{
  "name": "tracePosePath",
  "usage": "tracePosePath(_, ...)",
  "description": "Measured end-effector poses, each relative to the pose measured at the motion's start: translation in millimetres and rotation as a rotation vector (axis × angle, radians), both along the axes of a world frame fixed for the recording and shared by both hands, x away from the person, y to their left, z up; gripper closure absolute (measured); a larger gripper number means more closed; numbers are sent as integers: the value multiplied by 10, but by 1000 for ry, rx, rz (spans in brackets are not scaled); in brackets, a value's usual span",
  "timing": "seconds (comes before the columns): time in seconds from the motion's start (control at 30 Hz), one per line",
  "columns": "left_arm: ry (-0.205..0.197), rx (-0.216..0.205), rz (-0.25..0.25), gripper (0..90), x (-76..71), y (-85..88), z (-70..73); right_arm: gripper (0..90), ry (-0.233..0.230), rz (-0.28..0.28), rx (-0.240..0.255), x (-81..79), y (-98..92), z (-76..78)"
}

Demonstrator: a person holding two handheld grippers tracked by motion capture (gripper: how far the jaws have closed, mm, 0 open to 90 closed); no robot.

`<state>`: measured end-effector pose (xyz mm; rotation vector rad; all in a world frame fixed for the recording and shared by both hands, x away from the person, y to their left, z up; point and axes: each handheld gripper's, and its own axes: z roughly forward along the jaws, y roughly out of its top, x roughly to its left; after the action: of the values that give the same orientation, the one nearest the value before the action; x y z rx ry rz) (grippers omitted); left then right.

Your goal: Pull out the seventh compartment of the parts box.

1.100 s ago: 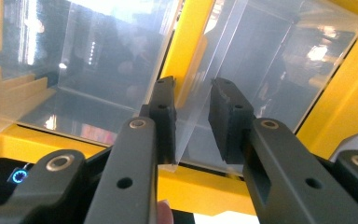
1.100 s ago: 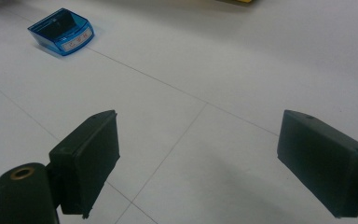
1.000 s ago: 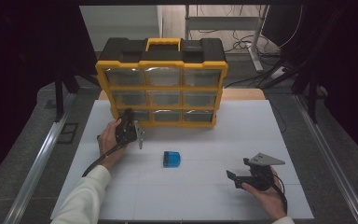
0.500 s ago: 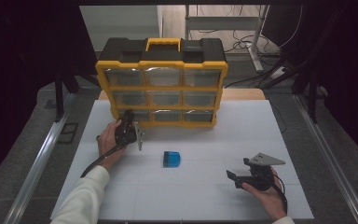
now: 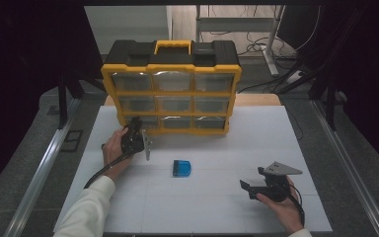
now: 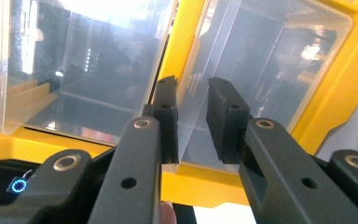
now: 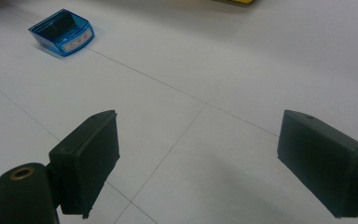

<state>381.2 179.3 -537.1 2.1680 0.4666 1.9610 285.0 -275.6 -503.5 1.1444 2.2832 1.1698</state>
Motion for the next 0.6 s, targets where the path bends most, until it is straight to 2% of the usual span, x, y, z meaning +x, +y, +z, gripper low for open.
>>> tracePosePath(0.6,-1,0,-16,746,-90,26,0,130,-2,0,-1,-5,-1,5)
